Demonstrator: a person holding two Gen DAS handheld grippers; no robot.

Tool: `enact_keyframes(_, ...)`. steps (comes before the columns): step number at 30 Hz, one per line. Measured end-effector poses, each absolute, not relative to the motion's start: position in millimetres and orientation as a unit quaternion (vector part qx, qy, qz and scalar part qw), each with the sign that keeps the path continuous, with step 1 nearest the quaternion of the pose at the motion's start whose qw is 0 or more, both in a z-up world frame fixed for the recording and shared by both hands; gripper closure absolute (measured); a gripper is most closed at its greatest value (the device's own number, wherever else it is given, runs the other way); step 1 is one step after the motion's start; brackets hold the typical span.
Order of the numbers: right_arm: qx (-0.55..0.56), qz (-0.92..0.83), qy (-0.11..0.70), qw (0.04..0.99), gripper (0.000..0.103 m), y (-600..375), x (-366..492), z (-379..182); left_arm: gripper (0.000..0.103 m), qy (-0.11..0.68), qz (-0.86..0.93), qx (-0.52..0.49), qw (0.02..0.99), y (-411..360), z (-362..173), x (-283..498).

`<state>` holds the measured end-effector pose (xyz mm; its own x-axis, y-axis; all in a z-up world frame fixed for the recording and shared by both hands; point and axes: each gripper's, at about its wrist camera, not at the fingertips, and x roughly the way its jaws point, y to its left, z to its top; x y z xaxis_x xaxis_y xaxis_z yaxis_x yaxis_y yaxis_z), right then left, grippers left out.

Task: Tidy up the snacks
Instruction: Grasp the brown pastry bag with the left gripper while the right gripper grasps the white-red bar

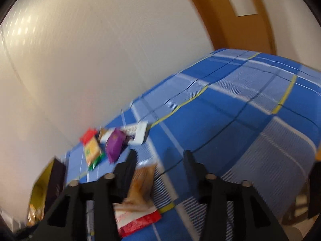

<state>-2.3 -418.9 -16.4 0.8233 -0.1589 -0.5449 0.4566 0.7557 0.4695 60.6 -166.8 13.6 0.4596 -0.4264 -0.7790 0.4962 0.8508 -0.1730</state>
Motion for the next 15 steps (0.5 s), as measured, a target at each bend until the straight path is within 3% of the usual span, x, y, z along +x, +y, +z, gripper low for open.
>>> enact_keyframes(2,0.317,-0.183,0.235,0.901,0.044,-426.0,-3.7,-16.9,0.041,0.450,-0.298,0.041,0.841,-193.4,15.5,70.0)
enact_keyframes(5,0.332,-0.212,0.229,0.890,0.042,-435.4,-8.4,-18.4,0.028,0.465,-0.314,0.026,0.828,-225.9,14.2,86.1)
enact_keyframes(8,0.348,-0.238,0.214,0.881,0.032,-444.9,-17.9,-18.9,0.027,0.495,-0.331,0.044,0.802,-267.5,0.6,101.1)
enact_keyframes(15,0.372,-0.242,0.212,0.871,0.030,-457.1,-24.8,-23.7,0.027,0.495,-0.316,0.140,0.797,-321.1,-30.1,108.3)
